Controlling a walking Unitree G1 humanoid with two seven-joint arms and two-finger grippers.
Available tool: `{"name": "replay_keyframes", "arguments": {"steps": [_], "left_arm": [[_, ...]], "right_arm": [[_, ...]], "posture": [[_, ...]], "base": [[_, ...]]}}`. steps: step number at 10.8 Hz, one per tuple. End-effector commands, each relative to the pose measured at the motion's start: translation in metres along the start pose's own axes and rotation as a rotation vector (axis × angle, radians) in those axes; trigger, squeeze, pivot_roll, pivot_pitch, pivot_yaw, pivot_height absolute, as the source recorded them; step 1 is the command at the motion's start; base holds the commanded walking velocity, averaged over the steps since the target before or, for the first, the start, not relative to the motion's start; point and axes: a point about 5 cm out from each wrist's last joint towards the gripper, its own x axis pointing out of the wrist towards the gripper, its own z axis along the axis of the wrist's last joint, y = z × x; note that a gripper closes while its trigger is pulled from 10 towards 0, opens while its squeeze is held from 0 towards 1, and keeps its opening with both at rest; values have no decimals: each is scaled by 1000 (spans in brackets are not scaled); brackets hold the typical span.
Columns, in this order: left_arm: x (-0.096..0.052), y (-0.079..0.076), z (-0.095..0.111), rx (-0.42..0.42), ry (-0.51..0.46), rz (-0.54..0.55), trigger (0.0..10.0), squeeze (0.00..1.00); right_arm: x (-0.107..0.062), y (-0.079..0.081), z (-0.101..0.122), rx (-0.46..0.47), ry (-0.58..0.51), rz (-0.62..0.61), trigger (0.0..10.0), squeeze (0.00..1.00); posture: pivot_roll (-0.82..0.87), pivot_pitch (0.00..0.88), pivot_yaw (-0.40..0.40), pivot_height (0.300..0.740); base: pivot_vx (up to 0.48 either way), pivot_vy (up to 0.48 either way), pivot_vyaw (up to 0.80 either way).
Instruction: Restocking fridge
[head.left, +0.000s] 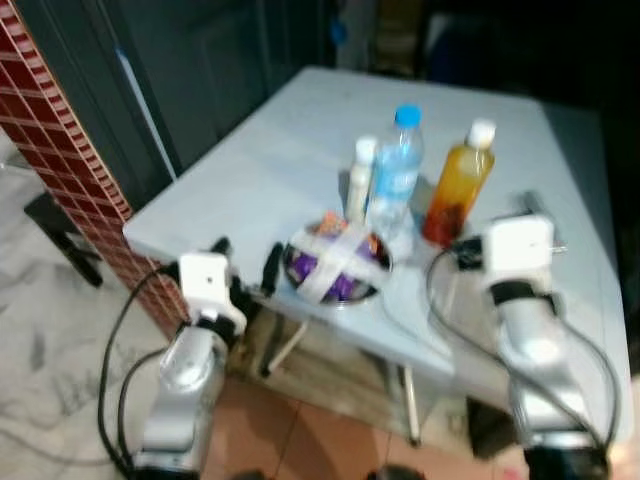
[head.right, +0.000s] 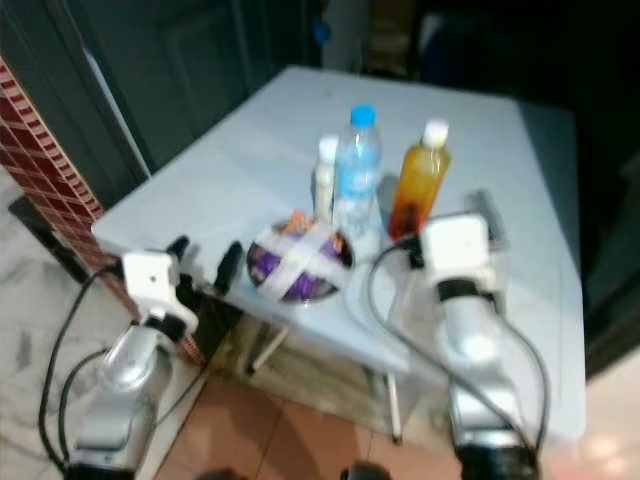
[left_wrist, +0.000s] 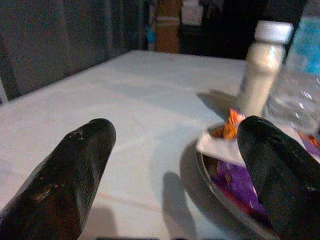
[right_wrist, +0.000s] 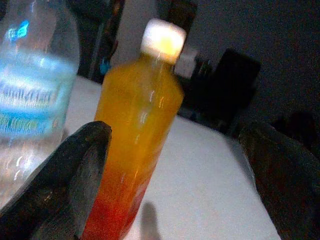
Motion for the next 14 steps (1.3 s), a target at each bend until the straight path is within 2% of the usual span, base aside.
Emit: {"name": "replay_keyframes", "arguments": {"steps": [1,4,7,12,13,14], "left_arm": [[-2,6,0,16,7,21,10000,0],[-2,5,-1,18,8,24,10000,0],[-6,5,-1,20,14,19,10000,0],[-7,4,0,24,19,16,10000,0],[-6,4,0,25,19,15,10000,0],[-6,4,0,27,19,15,10000,0]], "right_arm": [[2,5,6,3,-28,6,10000,0],[6,4,10,-5,-53,3,10000,0],[23,0,19,3,-100,1,10000,0],[50,12,31,97,-149,69,10000,0],[54,13,34,115,-156,80,10000,1000],[57,15,35,132,-162,85,10000,1000]], "posture": [[-13,13,39,740],[-14,19,40,740],[-7,36,43,740],[10,47,45,740],[12,46,44,740],[14,46,42,740]], "base": [[0,0,0],[0,0,-677],[0,0,0],[0,0,0],[0,0,0],[0,0,0]]}}
